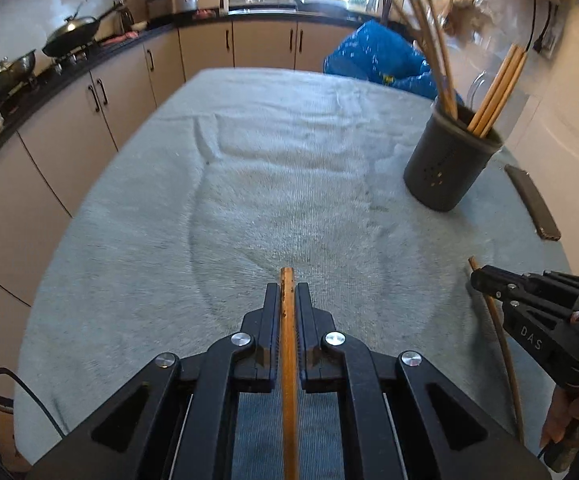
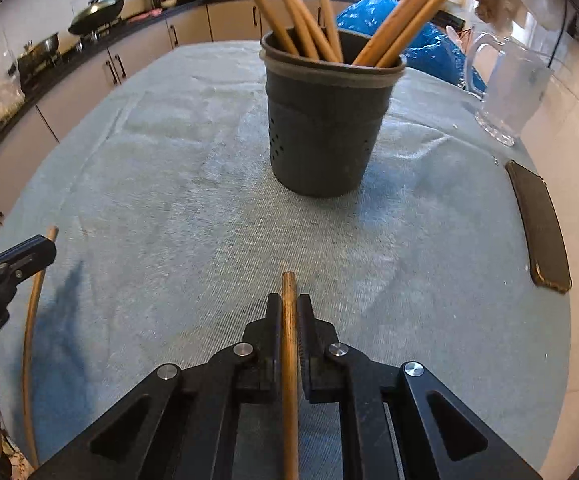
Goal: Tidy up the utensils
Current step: 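Lift both chopsticks and carry them above the holder opening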
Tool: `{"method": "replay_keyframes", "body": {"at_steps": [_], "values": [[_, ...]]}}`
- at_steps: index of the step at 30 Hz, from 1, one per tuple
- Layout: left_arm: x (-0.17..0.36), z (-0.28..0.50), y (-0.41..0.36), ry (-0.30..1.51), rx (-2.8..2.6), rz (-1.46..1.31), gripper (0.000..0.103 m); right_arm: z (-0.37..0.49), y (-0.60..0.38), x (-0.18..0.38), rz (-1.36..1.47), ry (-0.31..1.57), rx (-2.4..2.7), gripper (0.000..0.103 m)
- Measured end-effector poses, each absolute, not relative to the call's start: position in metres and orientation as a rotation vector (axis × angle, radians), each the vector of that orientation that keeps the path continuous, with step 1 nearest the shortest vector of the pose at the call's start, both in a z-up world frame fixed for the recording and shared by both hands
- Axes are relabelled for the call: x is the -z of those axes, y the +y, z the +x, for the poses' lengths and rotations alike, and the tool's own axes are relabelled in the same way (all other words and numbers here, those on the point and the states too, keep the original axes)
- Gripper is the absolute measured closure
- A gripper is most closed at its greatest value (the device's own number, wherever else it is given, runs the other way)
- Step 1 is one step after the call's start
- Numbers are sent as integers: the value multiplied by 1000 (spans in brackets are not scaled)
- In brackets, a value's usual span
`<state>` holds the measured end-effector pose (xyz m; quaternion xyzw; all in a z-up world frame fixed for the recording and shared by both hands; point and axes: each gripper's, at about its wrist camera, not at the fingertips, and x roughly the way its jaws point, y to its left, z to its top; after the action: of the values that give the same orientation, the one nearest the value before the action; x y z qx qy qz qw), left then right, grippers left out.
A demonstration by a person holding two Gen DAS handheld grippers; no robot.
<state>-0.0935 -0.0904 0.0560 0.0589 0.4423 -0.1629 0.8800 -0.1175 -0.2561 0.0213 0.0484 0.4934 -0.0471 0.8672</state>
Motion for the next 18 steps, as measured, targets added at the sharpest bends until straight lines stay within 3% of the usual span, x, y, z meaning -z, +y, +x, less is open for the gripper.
{"method": "replay_keyframes", "body": {"at_steps": [18], "values": [[-106,-148,-79,763,373,86,96,-163,-265,-79,221,824,57,95]]}}
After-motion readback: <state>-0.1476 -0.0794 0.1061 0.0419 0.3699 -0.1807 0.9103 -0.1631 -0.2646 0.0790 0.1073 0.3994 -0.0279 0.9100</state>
